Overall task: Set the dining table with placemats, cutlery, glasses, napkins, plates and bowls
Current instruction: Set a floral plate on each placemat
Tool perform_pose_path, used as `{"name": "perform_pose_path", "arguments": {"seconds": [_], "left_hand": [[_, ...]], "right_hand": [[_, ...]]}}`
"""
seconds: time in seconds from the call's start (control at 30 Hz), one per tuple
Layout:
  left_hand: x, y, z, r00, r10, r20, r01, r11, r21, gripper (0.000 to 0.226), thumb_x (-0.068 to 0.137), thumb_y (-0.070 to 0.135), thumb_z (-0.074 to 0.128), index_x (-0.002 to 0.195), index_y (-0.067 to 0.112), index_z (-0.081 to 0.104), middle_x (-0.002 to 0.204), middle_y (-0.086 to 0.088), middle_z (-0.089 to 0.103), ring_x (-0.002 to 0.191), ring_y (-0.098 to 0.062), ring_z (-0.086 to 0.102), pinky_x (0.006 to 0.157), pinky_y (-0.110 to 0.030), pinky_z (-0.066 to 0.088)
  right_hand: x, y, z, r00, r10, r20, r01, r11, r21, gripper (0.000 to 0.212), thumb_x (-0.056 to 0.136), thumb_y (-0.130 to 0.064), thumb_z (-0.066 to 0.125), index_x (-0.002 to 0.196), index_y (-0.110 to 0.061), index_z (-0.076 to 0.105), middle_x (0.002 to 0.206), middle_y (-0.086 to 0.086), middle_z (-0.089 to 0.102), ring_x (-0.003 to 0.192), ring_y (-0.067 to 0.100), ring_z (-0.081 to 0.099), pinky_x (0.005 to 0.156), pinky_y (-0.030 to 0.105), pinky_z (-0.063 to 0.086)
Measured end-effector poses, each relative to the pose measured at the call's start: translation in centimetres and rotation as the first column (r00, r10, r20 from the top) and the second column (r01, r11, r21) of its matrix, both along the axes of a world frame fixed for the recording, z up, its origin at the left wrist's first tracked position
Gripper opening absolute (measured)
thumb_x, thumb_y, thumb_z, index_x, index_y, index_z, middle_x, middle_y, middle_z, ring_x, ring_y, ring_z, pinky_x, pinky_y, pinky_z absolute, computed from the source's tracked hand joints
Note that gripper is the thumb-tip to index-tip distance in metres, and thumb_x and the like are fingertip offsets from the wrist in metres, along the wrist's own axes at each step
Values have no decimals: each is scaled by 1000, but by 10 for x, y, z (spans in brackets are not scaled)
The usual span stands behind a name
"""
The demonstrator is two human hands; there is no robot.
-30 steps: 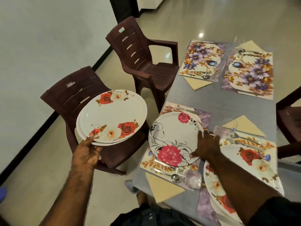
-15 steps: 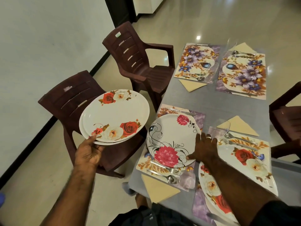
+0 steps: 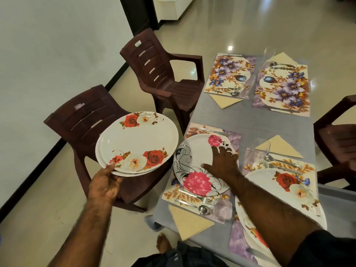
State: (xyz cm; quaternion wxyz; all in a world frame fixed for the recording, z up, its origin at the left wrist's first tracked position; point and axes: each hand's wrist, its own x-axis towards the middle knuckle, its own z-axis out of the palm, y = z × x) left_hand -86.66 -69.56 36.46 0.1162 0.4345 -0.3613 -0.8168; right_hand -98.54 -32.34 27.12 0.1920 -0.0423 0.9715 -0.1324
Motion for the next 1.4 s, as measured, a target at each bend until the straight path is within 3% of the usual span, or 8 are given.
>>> {"name": "perform_pose_path", "arguments": {"seconds": [0.03,0.1,0.17,0.4,0.63,0.8,0.93,1.4], "left_hand": [[3,-3,-1,1000,-6,3,6,1000,3,35,95,3,70,130,4,67,124,-15,75,107,-30,76,79,-51,65],[10,-11,-3,1000,-15,6,15,1000,11,36,96,4,69,132,3,66,125,-16,75,106,-31,76,79,-51,65],[22,-21,-3,999,-35,6,35,999,3,32,97,4,67,129,0,67,117,-16,77,99,-30,78,77,-49,65],[96,-101,-10,999,-23,-32,23,999,-23,21,96,-2,60,108,-3,78,114,-20,77,93,-32,79,69,-46,66],[210,-256,-47,998,66,6,-66,998,-24,30,97,5,62,126,-3,69,122,-26,73,99,-39,76,74,-52,66],[295,-356,-61,971,222,92,-221,975,-20,29,97,6,66,123,-6,69,115,-26,75,87,-37,78,69,-51,66],[341,-422,-56,928,347,140,-348,937,-19,26,95,5,70,119,-4,71,112,-25,76,80,-35,78,65,-49,66],[252,-642,-52,786,574,227,-572,816,-83,20,94,8,74,114,11,73,110,-14,79,99,-38,76,76,-54,65]], "right_hand": [[-4,-17,16,991,-99,85,117,963,-242,99,81,-87,54,156,-24,35,156,16,46,139,37,49,113,56,40],[-11,-51,50,916,-205,346,389,671,-632,78,86,-83,53,139,-26,52,131,13,68,111,27,68,93,41,54],[-13,-85,80,876,-163,454,470,499,-728,49,96,-68,54,122,-26,58,111,13,75,92,27,73,75,35,53],[-2,-216,83,917,-82,391,344,660,-668,31,93,-41,76,103,-12,71,97,5,77,74,18,69,56,24,49],[54,-393,38,897,115,428,149,831,-536,31,87,-21,83,115,-7,75,100,3,80,90,25,77,87,45,63],[118,-525,27,852,191,488,85,868,-489,19,88,-1,78,107,0,74,105,13,78,79,18,73,57,19,55],[146,-606,34,783,207,587,127,871,-475,9,90,2,75,94,-5,74,95,9,79,80,24,75,61,29,62],[45,-861,-21,574,204,793,281,861,-425,36,81,10,70,113,-4,73,88,12,77,65,23,65,50,26,46]]}}
